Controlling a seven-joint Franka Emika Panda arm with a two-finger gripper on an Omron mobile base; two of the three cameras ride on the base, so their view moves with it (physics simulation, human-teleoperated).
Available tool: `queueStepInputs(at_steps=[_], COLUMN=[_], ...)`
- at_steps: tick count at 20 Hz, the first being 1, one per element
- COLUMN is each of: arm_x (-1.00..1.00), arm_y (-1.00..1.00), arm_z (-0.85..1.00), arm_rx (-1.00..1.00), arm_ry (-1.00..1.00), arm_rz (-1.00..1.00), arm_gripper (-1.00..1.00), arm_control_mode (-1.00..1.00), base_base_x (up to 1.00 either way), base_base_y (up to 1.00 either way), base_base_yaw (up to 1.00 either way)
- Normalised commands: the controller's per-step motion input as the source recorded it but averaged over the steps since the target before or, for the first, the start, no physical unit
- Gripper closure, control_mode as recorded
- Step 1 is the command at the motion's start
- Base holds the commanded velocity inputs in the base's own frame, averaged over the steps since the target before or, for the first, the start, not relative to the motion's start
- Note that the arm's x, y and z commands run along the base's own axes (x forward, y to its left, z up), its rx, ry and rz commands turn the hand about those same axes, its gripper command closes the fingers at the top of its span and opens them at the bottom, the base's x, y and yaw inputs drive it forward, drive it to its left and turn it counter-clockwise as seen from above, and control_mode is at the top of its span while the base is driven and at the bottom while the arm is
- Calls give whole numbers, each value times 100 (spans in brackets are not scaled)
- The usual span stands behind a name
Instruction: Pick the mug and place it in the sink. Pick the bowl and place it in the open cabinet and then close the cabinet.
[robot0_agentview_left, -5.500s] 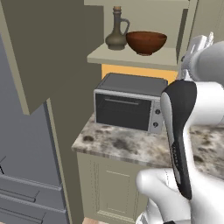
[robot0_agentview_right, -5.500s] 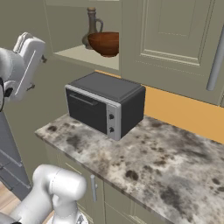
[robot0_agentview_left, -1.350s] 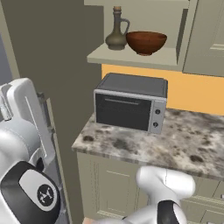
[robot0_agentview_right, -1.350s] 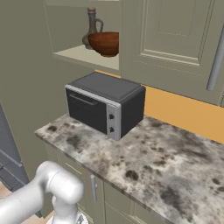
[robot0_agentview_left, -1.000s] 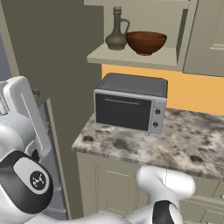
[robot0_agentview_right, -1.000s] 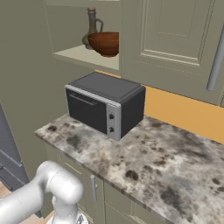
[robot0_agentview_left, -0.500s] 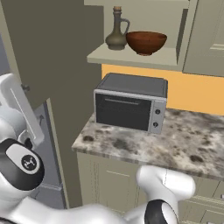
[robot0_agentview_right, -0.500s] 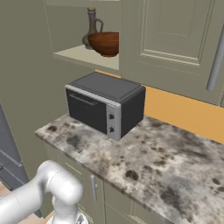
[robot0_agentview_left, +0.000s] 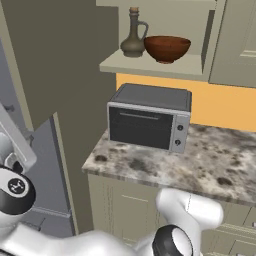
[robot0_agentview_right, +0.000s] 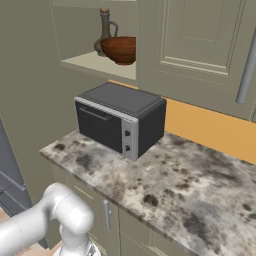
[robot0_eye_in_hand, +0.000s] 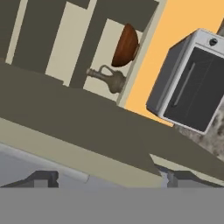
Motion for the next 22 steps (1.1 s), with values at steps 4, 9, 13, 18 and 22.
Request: queueStepInputs(at_steps=[4,9,13,18,22], arm_x=[26,21,22,29,36], arm_y=[31,28,21,10,0], arm_z=[-1,0,-1,0,-2], arm_rx=[0,0,0,0,0], arm_ry=[-1,-4,-7,-7,-8], arm_rz=[0,0,0,0,0], arm_gripper=[-100,-100,-100,-100,-100], arm_control_mode=[-100,-100,-100,-100,-100], base_base_x=[0,0,0,0,0], base_base_y=[0,0,0,0,0], base_base_yaw=[0,0,0,0,0])
